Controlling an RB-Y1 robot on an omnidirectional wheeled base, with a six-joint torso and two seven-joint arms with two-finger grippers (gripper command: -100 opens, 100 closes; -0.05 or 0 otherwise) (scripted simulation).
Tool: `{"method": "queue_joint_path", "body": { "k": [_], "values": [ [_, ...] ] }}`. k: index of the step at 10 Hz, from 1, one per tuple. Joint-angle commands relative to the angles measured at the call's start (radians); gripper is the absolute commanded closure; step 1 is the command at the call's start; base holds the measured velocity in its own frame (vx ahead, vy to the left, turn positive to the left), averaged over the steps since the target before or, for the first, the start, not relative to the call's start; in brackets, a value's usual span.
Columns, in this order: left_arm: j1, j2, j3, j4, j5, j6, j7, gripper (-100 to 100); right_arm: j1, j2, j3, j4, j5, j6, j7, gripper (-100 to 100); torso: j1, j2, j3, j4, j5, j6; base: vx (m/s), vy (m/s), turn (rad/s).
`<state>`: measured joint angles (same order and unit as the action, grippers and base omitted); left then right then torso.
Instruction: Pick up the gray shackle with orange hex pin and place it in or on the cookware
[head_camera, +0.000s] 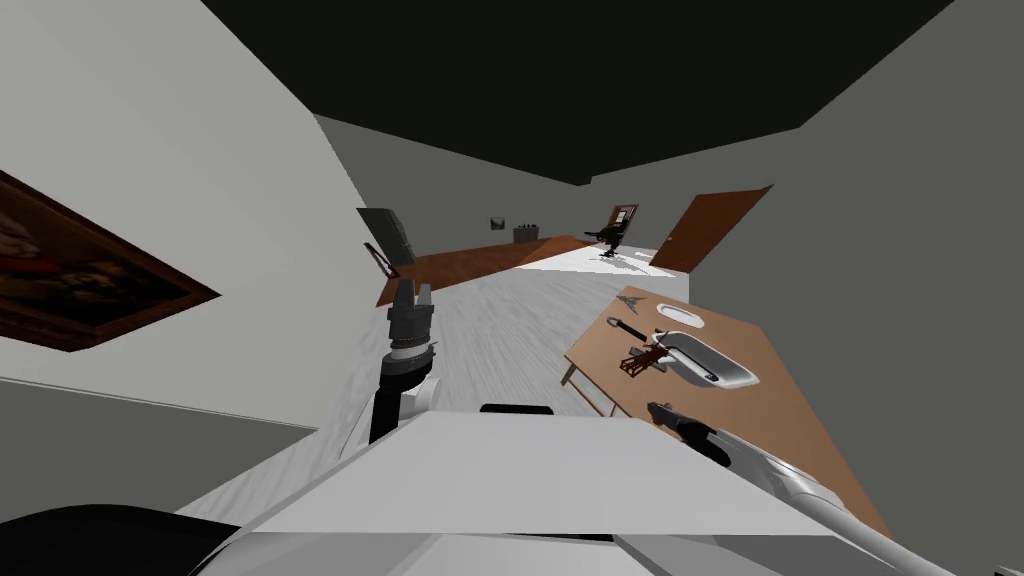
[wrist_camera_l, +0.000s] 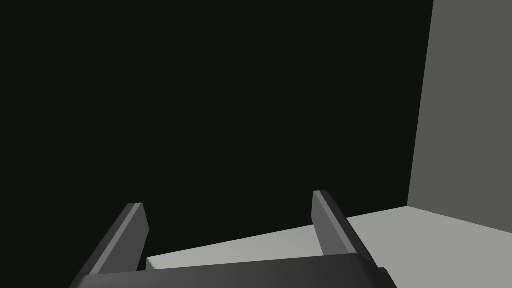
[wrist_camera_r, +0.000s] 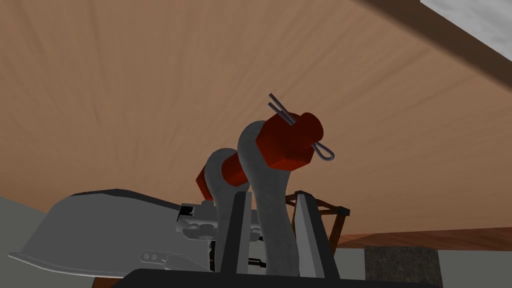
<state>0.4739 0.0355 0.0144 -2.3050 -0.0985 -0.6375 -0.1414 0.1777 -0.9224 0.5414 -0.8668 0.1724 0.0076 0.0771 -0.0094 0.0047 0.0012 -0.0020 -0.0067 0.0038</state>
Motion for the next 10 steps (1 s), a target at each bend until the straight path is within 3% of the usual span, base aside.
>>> {"method": "queue_joint_path", "body": {
  "k": [1,7,8,10],
  "values": [
    [0.000,0.000,0.000,0.000,0.000,0.000,0.000,0,0.015,-0.039,0.024,-0.005,-0.029,-0.005,-0.033,100,0.000,0.000,0.000,0.000,0.000,0.000,-0.050,-0.028,0.175],
    [0.000,0.000,0.000,0.000,0.000,0.000,0.000,0,0.065,-0.169,0.091,-0.017,-0.123,-0.021,-0.135,100,0.000,0.000,0.000,0.000,0.001,-0.001,-0.066,-0.026,0.161],
    [0.000,0.000,0.000,0.000,0.000,0.000,0.000,0,0.076,-0.214,0.110,-0.021,-0.152,-0.027,-0.169,100,0.001,0.000,0.000,0.000,0.002,-0.001,-0.082,-0.022,0.276],
    [0.000,0.000,0.000,0.000,0.000,0.000,0.000,0,0.080,-0.236,0.119,-0.024,-0.167,-0.030,-0.185,100,0.002,-0.001,-0.001,-0.001,0.001,-0.001,-0.045,-0.015,0.102]
  ]
}}
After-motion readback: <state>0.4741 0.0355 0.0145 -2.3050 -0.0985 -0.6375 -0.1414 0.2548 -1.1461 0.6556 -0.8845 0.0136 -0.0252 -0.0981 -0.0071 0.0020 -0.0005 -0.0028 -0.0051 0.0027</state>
